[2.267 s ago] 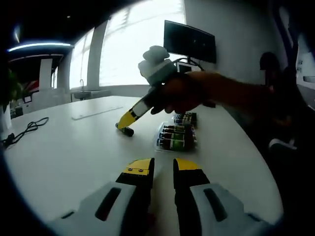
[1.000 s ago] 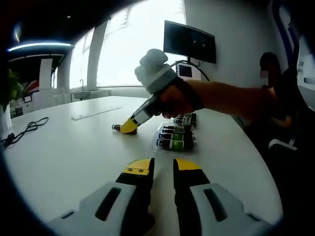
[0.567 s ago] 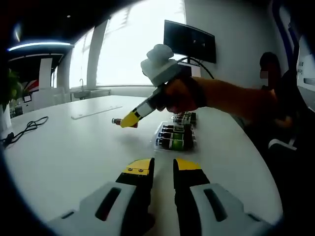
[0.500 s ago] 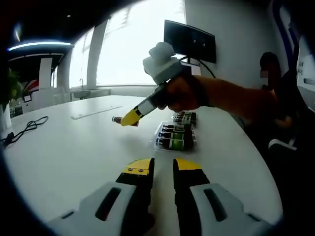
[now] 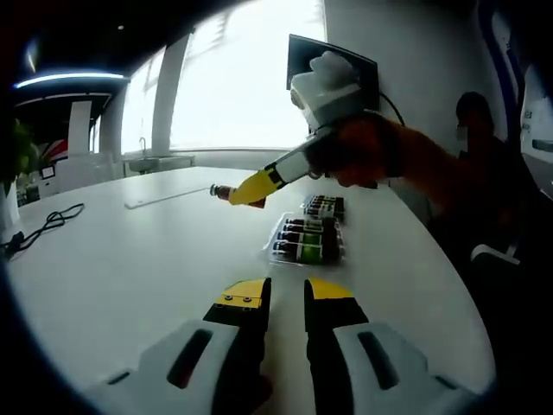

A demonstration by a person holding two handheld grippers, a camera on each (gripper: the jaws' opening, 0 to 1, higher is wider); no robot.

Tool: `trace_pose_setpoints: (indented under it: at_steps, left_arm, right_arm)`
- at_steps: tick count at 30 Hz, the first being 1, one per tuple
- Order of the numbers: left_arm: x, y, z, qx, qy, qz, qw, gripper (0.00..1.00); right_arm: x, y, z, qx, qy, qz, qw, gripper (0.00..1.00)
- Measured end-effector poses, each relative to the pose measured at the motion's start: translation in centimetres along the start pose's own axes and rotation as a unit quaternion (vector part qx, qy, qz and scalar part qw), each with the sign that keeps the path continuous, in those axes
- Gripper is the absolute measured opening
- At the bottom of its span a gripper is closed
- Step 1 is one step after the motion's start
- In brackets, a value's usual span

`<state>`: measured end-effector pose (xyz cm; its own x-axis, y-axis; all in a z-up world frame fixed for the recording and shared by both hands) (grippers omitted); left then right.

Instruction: Grip medicine bottles put into box

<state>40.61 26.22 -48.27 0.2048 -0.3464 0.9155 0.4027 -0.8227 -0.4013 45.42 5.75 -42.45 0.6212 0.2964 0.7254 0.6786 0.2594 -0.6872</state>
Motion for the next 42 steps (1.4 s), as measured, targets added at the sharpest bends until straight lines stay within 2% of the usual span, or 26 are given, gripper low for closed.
trace_pose_setpoints:
  at_steps: [12, 22, 42]
  left_arm:
    - [0.0, 0.1, 0.0, 0.000, 0.000, 0.001, 1.0000, 0.10]
    - [0.0, 0.0, 0.0, -0.003, -0.001, 0.001, 1.0000, 0.10]
    - [0.0, 0.0, 0.0, -0.004, -0.002, 0.001, 1.0000, 0.10]
  right_arm:
    - [-3.0, -2.6, 2.2, 0.012, 0.018, 0.000, 0.9998, 0.06]
    - [-5.2, -3.1, 4.1, 0.022, 0.033, 0.014, 0.9991, 0.06]
    - [-6.2, -3.3, 5.8, 0.028, 0.071, 0.033, 0.9966, 0.07]
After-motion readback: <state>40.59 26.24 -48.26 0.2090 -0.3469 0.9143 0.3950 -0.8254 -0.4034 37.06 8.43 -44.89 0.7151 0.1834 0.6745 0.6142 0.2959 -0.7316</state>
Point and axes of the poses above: the point that each gripper's makers call its tool centre point, and the gripper's own axes: y roughly forward along the fingers, z roughly to its left, x roughly out of its top, the point moved 10 cm from there along -y, roughly backward along the fingers, and after that the axes turned 11 degrees about z, right-handed, at the moved point
